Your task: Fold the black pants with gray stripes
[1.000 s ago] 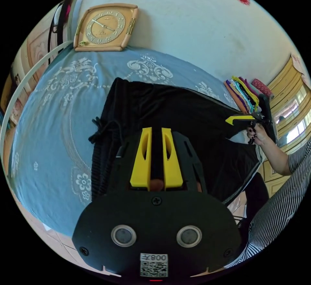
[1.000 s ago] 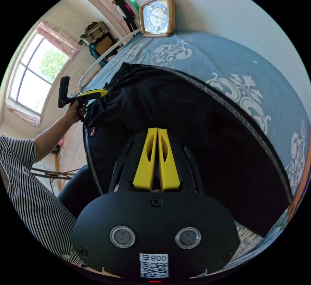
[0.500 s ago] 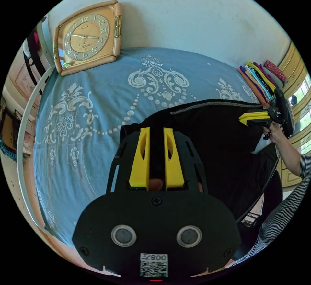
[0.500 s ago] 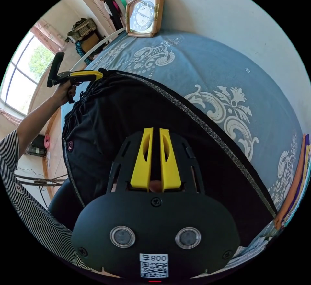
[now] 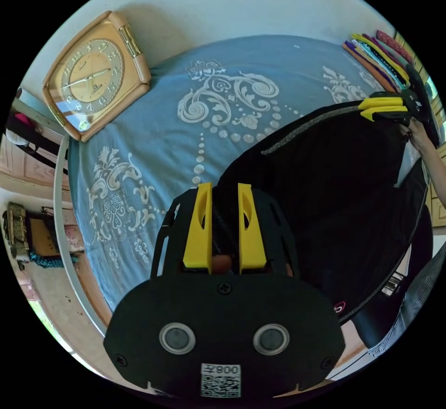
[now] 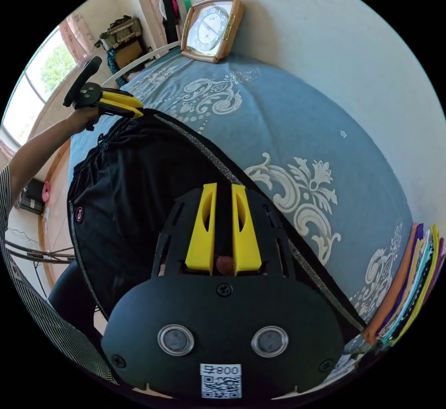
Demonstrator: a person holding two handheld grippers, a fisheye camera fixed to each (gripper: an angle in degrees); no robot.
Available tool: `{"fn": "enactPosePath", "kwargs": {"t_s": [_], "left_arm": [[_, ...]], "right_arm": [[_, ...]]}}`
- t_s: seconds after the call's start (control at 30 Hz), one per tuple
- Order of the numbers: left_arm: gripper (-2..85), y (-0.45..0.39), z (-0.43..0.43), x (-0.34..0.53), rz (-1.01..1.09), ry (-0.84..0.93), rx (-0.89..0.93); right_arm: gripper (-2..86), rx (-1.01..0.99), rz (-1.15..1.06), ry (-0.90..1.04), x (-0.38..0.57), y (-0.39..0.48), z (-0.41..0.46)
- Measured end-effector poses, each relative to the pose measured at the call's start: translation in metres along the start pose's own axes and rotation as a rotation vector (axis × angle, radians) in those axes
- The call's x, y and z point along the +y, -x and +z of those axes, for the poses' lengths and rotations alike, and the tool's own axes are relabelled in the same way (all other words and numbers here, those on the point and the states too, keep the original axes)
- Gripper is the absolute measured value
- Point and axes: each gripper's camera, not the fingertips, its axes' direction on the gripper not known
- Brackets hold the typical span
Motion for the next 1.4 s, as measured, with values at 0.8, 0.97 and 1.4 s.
{"fn": "enactPosePath", "kwargs": {"t_s": [0.8, 0.97, 1.4], "left_arm": [[7.4, -0.062, 0.011, -0.082, 0.105, 0.055, 0.058], [5.7, -0.079, 0.012, -0.082, 0.115, 0.051, 0.056], [1.8, -0.127, -0.012, -0.051, 0.013, -0.008, -0.056]], "right_arm": [[6.8, 0.043, -0.091, 0.084, -0.031, 0.005, 0.010], [6.2, 0.012, -0.088, 0.073, -0.025, 0.003, 0.006], [1.6, -0.013, 0.035, 0.084, -0.003, 0.004, -0.008]]}}
